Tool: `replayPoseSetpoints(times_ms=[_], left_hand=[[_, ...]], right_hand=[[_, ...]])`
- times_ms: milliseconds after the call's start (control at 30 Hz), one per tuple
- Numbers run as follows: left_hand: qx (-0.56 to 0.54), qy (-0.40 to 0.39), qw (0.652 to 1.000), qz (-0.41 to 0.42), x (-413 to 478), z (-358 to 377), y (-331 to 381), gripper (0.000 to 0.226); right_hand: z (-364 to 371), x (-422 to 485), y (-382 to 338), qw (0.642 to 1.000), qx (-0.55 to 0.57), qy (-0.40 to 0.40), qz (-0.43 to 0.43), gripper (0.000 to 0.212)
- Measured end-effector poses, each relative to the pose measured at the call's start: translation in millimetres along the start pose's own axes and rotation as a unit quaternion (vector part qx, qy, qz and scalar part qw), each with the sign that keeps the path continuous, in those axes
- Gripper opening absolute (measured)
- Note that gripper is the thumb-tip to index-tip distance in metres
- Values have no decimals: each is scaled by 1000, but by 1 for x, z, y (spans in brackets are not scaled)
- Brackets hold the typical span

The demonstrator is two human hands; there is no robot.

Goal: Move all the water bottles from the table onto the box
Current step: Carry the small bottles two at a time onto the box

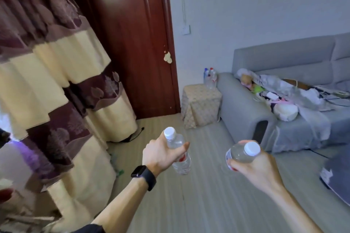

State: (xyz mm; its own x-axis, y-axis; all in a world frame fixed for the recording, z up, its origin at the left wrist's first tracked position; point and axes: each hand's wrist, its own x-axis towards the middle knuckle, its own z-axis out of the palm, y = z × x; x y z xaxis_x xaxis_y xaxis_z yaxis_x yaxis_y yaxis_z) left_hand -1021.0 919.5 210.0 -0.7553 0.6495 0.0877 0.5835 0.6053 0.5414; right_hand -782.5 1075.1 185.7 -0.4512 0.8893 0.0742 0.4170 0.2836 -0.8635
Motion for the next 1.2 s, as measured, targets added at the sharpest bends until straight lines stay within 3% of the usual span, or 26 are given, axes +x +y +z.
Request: replayPoseSetpoints(times_ms=[467, 900, 1200], left_hand=[[29, 40, 999, -13, 268, 79, 29, 83], [44, -51, 997, -44, 533, 165, 6, 68], [61, -85, 994, -33, 705, 244, 33, 73]], right_hand=[[43, 295, 11, 998, -44, -38, 17, 62], [123, 529, 25, 998, -16, -33, 44, 48], [152, 698, 69, 994, -26, -47, 93, 38]])
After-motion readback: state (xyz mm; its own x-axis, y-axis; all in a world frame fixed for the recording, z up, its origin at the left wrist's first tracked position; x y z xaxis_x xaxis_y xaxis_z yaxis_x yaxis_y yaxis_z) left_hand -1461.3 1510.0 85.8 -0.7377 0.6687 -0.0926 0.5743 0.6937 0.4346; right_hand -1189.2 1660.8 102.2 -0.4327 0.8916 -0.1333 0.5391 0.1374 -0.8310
